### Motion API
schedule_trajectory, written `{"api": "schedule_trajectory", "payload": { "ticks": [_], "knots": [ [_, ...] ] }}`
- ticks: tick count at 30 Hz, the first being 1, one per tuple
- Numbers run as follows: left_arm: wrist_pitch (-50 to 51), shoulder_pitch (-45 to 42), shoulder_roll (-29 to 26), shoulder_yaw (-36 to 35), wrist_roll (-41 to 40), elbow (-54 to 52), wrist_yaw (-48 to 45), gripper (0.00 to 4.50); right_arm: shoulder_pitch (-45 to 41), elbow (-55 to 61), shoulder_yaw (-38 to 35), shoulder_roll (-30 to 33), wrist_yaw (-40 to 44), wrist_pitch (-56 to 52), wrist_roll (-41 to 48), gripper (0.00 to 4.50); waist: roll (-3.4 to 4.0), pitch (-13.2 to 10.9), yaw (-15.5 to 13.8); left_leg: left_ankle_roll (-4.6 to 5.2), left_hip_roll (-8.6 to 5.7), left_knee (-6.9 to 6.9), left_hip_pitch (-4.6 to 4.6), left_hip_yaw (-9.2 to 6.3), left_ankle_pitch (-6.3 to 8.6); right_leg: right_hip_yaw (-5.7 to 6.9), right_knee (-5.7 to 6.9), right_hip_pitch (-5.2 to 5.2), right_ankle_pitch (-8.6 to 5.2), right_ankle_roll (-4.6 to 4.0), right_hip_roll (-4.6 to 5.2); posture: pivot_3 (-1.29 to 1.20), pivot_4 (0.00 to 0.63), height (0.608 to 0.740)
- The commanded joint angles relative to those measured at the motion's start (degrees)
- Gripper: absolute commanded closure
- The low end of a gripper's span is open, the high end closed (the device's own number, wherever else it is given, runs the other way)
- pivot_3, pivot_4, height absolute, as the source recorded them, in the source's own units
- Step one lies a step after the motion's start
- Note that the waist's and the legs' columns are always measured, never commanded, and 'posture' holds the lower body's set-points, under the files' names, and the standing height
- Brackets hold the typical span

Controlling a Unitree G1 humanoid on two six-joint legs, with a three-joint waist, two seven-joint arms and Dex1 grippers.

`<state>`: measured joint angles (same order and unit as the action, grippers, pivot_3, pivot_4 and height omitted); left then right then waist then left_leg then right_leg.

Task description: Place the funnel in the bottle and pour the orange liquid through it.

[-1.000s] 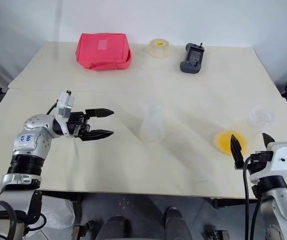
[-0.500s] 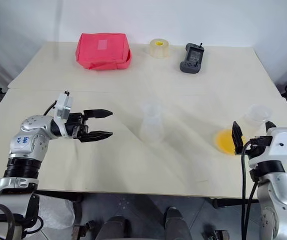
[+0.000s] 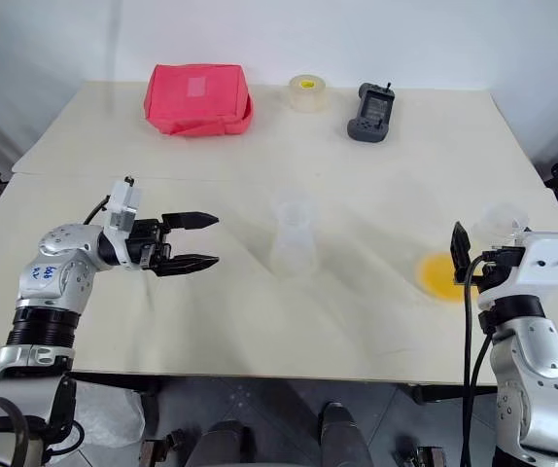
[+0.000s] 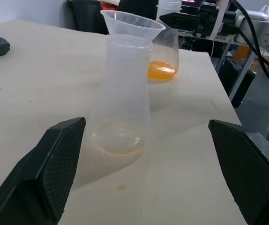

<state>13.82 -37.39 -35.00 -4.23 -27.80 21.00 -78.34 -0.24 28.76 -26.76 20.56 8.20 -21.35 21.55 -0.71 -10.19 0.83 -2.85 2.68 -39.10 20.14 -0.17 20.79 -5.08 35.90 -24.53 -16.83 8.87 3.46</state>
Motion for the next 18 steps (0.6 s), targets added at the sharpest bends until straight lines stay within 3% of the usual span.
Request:
{"api": "schedule_trajectory", "payload": {
  "ticks": [1, 3, 4, 12, 18],
  "knots": [
    [-0.1, 0.6, -1.3, -2.1, -1.0, -2.1, 0.1, 0.00, -0.4, 3.5, 0.1, -0.3, -0.3, 0.2, 1.2, 1.27, 0.00, 0.0, 0.3, 0.00, 0.00, 0.00, 0.00, 0.00, 0.00, 0.00, 0.00, 0.00, 0.00, 0.00, 0.00, 0.00, 0.150, 0.740],
    [-0.2, 0.7, -1.5, -2.3, -1.0, -2.0, -0.1, 0.00, -0.4, 4.2, 0.5, -0.2, -0.2, -0.2, 1.6, 1.97, 0.00, 0.0, 0.6, 0.00, 0.00, 0.00, 0.00, 0.00, 0.00, 0.00, 0.01, 0.00, 0.00, 0.00, 0.00, 0.00, 0.150, 0.740],
    [-0.3, 0.8, -1.5, -2.4, -1.0, -2.0, -0.2, 0.00, -0.4, 4.5, 0.6, -0.2, -0.1, -0.3, 1.8, 2.10, 0.00, 0.0, 0.7, 0.00, 0.00, 0.00, 0.00, -0.01, 0.00, 0.00, 0.02, 0.00, 0.00, 0.00, 0.00, 0.00, 0.150, 0.740],
    [-4.5, 0.7, -0.5, -4.6, -0.8, 0.2, 0.6, 0.00, -8.4, 9.3, 5.5, 2.5, -2.3, -7.3, 1.5, 2.10, 0.06, 0.0, 1.2, 0.00, 0.00, 0.01, 0.00, 0.00, 0.00, -0.01, 0.03, -0.04, 0.00, 0.00, 0.00, 0.00, 0.150, 0.740],
    [-7.5, 0.0, 0.5, -5.1, -0.7, 2.2, -0.7, 0.00, -22.0, 10.3, 18.0, 3.7, -3.2, -14.5, -2.4, 2.10, 0.08, 0.0, 1.2, -0.01, 0.01, 0.01, 0.03, -0.02, -0.01, 0.02, 0.03, -0.10, -0.01, -0.01, 0.00, 0.00, 0.150, 0.740]
  ]
}}
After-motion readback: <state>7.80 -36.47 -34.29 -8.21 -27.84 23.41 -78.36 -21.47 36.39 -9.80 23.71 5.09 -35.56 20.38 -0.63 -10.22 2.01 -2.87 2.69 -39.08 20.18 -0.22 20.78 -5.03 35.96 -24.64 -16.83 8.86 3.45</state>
